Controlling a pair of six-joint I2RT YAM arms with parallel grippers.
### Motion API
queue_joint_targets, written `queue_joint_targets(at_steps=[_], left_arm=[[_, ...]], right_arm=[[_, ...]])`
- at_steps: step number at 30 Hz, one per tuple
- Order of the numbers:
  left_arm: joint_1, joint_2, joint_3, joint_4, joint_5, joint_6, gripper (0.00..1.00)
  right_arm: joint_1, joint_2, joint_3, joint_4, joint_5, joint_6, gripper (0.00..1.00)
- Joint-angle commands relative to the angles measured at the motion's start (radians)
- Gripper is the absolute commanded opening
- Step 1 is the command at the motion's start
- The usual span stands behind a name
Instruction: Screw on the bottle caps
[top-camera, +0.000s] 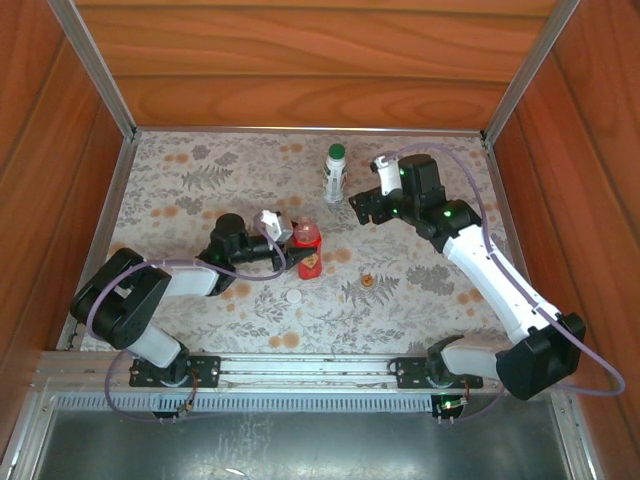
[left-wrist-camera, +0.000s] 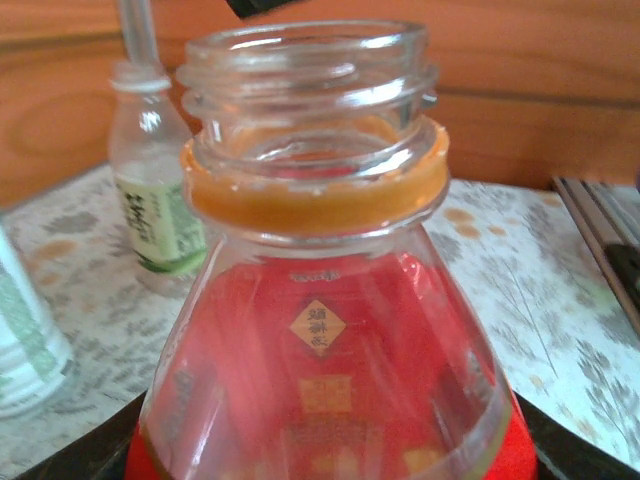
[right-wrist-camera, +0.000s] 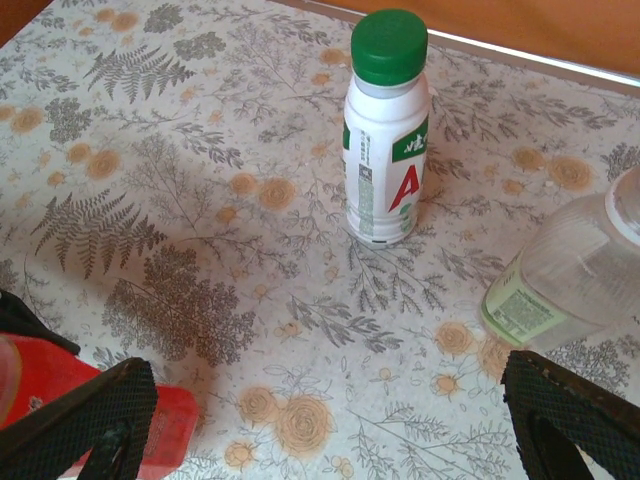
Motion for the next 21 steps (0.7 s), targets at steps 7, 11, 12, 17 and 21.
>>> queue_joint_targets(at_steps=[7,11,12,17,21], left_arm=[[0.006,-0.004,-0.019,-0.099,0.091,0.128,0.62],[-0.007,-0.013,-0.033,-0.099,0.077,0.149,0.62],[-0.011,-0.019,-0.037,-0.099,0.073,0.150,0.62],[-0.017,-0.037,-0.063,-0.099,0.037,0.173,0.63],[-0.018,-0.037,-0.068,-0.098,0.031,0.178,0.63]], right_arm=[[0.017,-0.137,-0.163,-0.043,-0.003,0.060,0.94],[0.043,-0.209,-0.252,-0.022,0.007,0.092,0.94],[0.049,-0.222,-0.271,-0.023,0.010,0.099,0.94],[0.100,-0.270,-0.359,-0.024,0.044,0.146,0.94],[0.154,-0.262,-0.413,-0.021,0.100,0.188,0.93]])
